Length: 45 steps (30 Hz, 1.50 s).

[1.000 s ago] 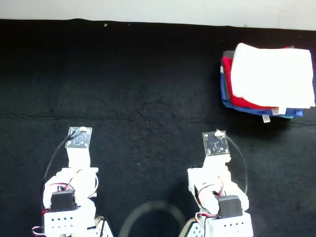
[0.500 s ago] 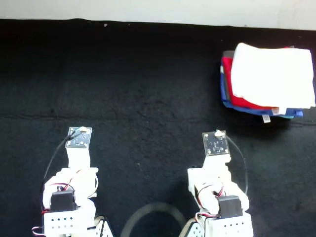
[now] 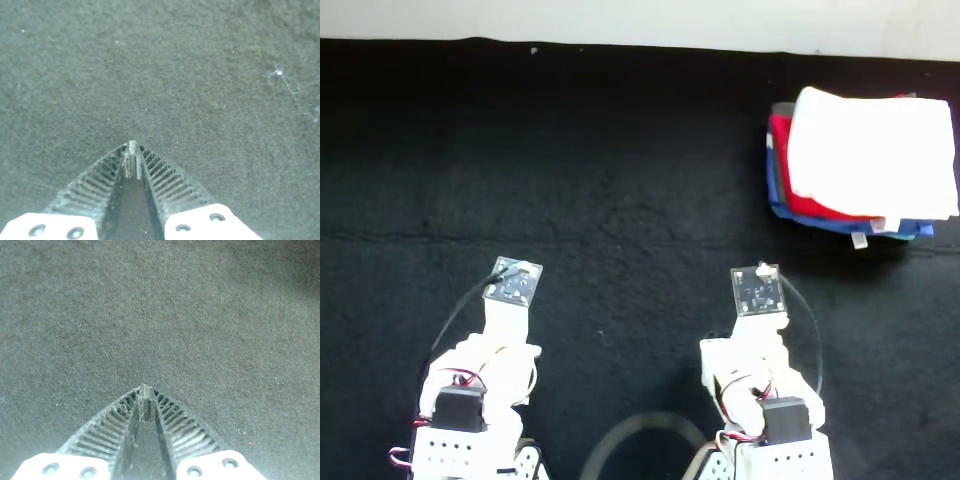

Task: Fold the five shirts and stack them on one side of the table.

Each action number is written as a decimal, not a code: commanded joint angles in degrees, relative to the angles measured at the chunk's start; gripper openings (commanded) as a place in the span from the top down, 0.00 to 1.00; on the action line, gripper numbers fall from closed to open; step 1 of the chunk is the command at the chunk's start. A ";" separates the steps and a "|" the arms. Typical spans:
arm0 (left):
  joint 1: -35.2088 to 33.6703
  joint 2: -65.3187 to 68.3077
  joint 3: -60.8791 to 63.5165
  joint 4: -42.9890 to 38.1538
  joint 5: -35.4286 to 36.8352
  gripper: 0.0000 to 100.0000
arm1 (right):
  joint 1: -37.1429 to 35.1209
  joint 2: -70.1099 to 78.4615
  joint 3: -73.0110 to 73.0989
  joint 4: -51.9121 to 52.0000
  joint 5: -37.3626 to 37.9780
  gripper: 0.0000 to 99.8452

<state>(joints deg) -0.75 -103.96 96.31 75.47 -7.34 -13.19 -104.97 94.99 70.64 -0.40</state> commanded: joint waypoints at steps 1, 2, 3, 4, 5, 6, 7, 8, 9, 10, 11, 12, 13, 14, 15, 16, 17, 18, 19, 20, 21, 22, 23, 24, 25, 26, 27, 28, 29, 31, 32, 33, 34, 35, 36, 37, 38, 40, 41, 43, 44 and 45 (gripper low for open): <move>0.92 -0.57 0.75 0.62 -0.09 0.99 | -0.13 -0.31 8.75 0.66 -0.53 0.99; 0.66 -0.57 0.75 0.62 -0.09 0.99 | -0.13 -0.31 8.75 0.66 -0.53 0.99; -0.04 -0.57 0.75 0.62 -0.09 0.99 | -0.13 -0.31 8.75 0.66 -0.53 0.99; -0.92 -0.57 0.75 0.62 -0.09 0.99 | -0.13 -0.31 8.75 0.66 -0.53 0.99; -1.98 -0.48 0.75 0.62 -0.09 0.99 | -0.13 -0.22 8.75 0.66 -0.53 0.99; -2.95 -0.48 0.75 0.62 -0.09 0.99 | -0.13 -0.13 8.75 0.57 -0.44 0.99; -3.91 -0.40 0.75 0.62 -0.09 0.99 | -0.13 -0.13 8.75 0.57 -0.44 0.99; -4.79 -0.31 0.75 0.62 -0.09 0.99 | -0.13 -0.13 8.75 0.57 -0.44 0.99; -5.49 -0.22 0.75 0.62 -0.09 0.99 | -0.13 -0.13 8.75 0.57 -0.44 0.99; -5.76 -0.22 0.75 0.62 -0.09 0.99 | -0.13 -0.13 8.75 0.57 -0.44 0.99; -5.93 -0.22 0.75 0.62 -0.09 0.99 | -0.13 -0.13 8.75 0.57 -0.44 0.99; -5.93 -0.22 0.75 0.62 -0.09 0.99 | -0.13 -0.13 8.75 0.57 -0.44 0.99; -5.93 -0.22 0.75 0.62 -0.09 0.99 | -0.13 -0.13 8.75 0.57 -0.44 0.99; -5.93 -0.22 0.75 0.62 -0.09 0.99 | -0.13 -0.13 8.75 0.57 -0.44 0.99; -5.93 -0.22 0.75 0.62 -0.09 0.99 | -0.13 -0.13 8.75 0.57 -0.44 0.99; -5.93 -0.22 0.75 0.62 -0.09 0.99 | -0.13 -0.13 8.75 0.57 -0.44 0.99; -5.93 -0.22 0.75 0.62 -0.09 0.99 | -0.13 -0.13 8.75 0.57 -0.44 0.99; -5.93 -0.22 0.75 0.62 -0.09 0.99 | -0.13 -0.13 8.75 0.57 -0.44 0.99; -5.93 -0.22 0.75 0.62 -0.09 0.99 | -0.13 -0.13 8.75 0.57 -0.44 0.99; -5.93 -0.22 0.75 0.62 -0.09 0.99 | -0.13 -0.13 8.75 0.57 -0.44 0.99; -5.93 -0.22 0.75 0.62 -0.09 0.99 | -0.13 -0.13 8.75 0.57 -0.44 0.99; -5.93 -0.22 0.75 0.62 -0.09 0.99 | -0.13 -0.13 8.75 0.57 -0.44 0.99; -5.93 -0.22 0.75 0.62 -0.09 0.99 | -0.13 -0.13 8.75 0.57 -0.44 0.99; -5.93 -0.22 0.75 0.62 -0.09 0.99 | -0.13 -0.13 8.75 0.57 -0.44 0.99; -5.93 -0.22 0.75 0.62 -0.09 0.99 | -0.13 -0.13 8.75 0.57 -0.44 0.99; -5.93 -0.22 0.75 0.62 -0.09 0.99 | -0.13 -0.13 8.75 0.57 -0.44 0.99; -5.93 -0.22 0.75 0.62 -0.09 0.99 | -0.13 -0.13 8.75 0.57 -0.44 0.99; -5.93 -0.22 0.75 0.62 -0.09 0.99 | -0.13 -0.13 8.75 0.57 -0.44 0.99; -5.93 -0.22 0.75 0.62 -0.09 0.99 | -0.13 -0.13 8.75 0.57 -0.44 0.99; -5.93 -0.22 0.75 0.62 -0.09 0.99 | -0.13 -0.13 8.75 0.57 -0.44 0.99; -5.93 -0.22 0.75 0.62 -0.09 0.99 | -0.13 -0.13 8.75 0.57 -0.44 0.99; -5.93 -0.22 0.75 0.62 -0.09 0.99 | -0.13 -0.13 8.75 0.57 -0.44 0.99; -5.93 -0.22 0.75 0.62 -0.09 0.99 | -0.13 -0.13 8.75 0.57 -0.44 0.99; -5.93 -0.22 0.75 0.62 -0.09 0.99 | -0.13 -0.13 8.75 0.57 -0.44 0.99; -5.93 -0.22 0.75 0.62 -0.09 0.99 | -0.13 -0.13 8.75 0.57 -0.44 0.99; -5.93 -0.22 0.75 0.62 -0.09 0.99 | -0.13 -0.13 8.75 0.57 -0.44 0.99; -5.93 -0.22 0.75 0.62 -0.09 0.99 | -0.13 -0.13 8.75 0.57 -0.44 0.99; -5.93 -0.22 0.75 0.62 -0.09 0.99 | -0.13 -0.13 8.75 0.57 -0.44 0.99; -5.93 -0.22 0.75 0.62 -0.09 0.99 | -0.13 -0.13 8.75 0.57 -0.44 0.99; -5.93 -0.22 0.75 0.62 -0.09 0.99 | -0.13 -0.13 8.75 0.57 -0.44 0.99; -5.93 -0.22 0.75 0.62 -0.09 0.99 | -0.13 -0.13 8.75 0.57 -0.44 0.99; -5.93 -0.22 0.75 0.62 -0.09 0.99 | -0.13 -0.13 8.75 0.57 -0.44 0.99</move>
<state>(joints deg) -6.20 -103.96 96.31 75.47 -7.34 -13.19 -104.97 95.08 70.64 -0.40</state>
